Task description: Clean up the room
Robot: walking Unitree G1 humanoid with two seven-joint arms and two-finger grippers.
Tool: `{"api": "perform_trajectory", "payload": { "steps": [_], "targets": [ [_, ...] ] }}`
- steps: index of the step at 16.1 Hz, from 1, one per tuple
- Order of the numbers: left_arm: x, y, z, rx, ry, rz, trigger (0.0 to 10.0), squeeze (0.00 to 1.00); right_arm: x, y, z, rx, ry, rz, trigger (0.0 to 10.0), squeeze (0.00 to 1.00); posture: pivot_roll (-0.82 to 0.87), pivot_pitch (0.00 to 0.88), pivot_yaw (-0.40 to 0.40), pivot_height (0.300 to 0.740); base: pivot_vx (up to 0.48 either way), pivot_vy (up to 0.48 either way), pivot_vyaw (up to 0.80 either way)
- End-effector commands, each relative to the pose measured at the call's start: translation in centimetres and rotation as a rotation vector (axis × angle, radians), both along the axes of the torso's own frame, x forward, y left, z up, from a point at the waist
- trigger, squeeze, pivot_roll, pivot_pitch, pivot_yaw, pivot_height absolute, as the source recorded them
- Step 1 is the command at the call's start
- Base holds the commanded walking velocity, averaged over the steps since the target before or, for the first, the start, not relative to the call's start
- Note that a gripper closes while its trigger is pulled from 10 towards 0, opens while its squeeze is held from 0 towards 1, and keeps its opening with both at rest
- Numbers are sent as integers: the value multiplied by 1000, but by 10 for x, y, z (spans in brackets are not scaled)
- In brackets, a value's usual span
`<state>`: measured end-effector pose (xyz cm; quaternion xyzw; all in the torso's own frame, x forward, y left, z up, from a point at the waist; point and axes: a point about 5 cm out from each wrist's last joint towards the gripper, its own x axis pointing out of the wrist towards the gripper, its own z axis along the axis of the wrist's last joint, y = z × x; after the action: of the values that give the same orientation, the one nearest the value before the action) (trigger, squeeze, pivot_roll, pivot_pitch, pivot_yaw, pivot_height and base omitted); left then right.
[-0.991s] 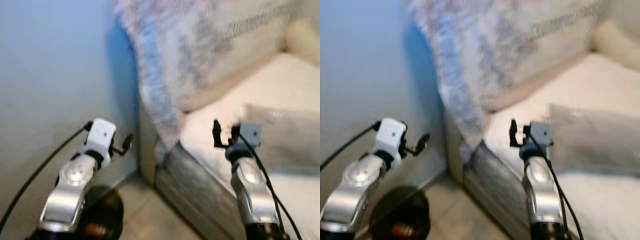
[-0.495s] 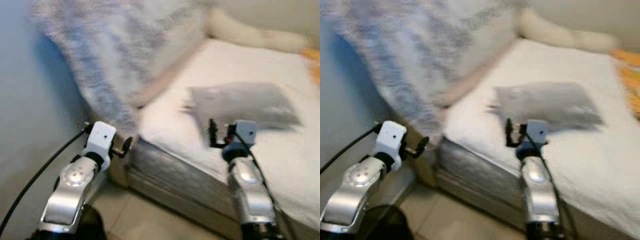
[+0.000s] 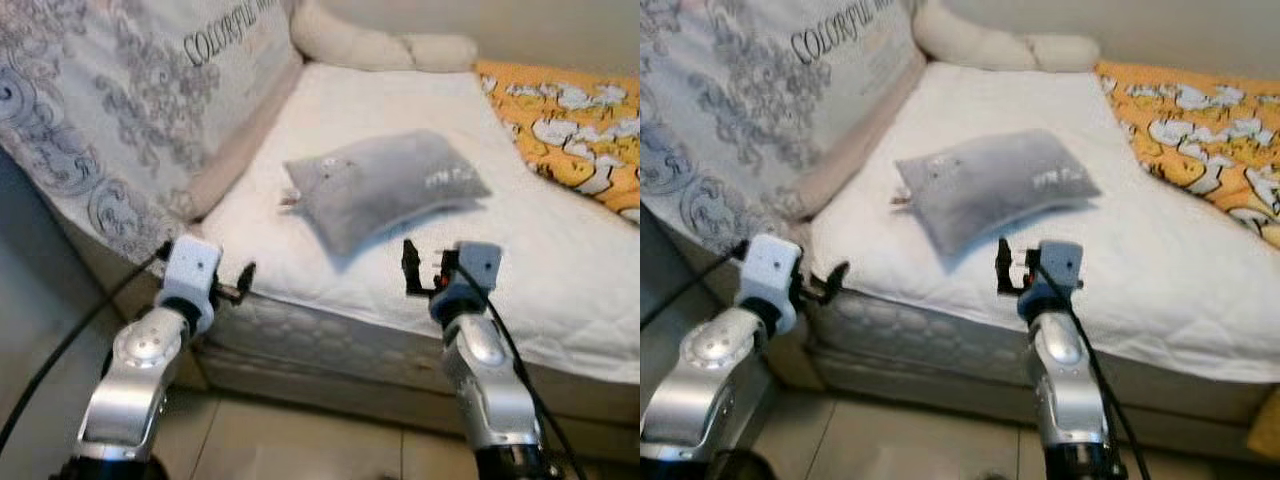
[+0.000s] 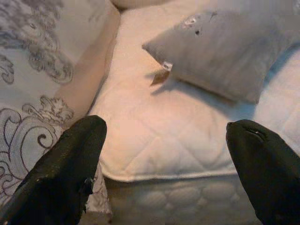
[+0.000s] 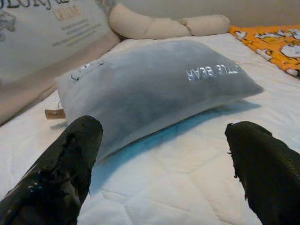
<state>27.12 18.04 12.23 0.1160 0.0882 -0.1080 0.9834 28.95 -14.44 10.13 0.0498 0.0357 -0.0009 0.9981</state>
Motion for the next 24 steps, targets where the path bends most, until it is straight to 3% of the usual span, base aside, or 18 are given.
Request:
{"api": "perform_trajectory", "payload": {
  "steps": [1, 5, 7, 12, 24],
  "targets": [
    [1, 0, 1, -7, -9, 4, 10000, 0, 2, 2, 5, -27, -4, 18, 10000, 0, 140, 0, -5, 740, 0, 0, 0],
    [1, 2, 4, -8, -23, 10, 10000, 0, 3, 11, 5, -60, 2, 61, 10000, 0, 152, 0, -5, 740, 60, 0, 0],
    [3, 6, 4, -8, -27, 25, 10000, 0, 3, 15, 1, -30, 33, 107, 10000, 0, 149, 0, -5, 740, 120, 0, 0],
    [4, 5, 4, -10, -33, 25, 10000, 0, 3, 7, 1, -25, 33, 60, 10000, 0, 160, 0, -13, 740, 195, 0, 0],
    [4, 4, 4, -14, -35, 20, 10000, 0, 1, 11, -1, -19, 30, 84, 10000, 0, 157, 0, -11, 740, 277, 0, -133]
  ]
}}
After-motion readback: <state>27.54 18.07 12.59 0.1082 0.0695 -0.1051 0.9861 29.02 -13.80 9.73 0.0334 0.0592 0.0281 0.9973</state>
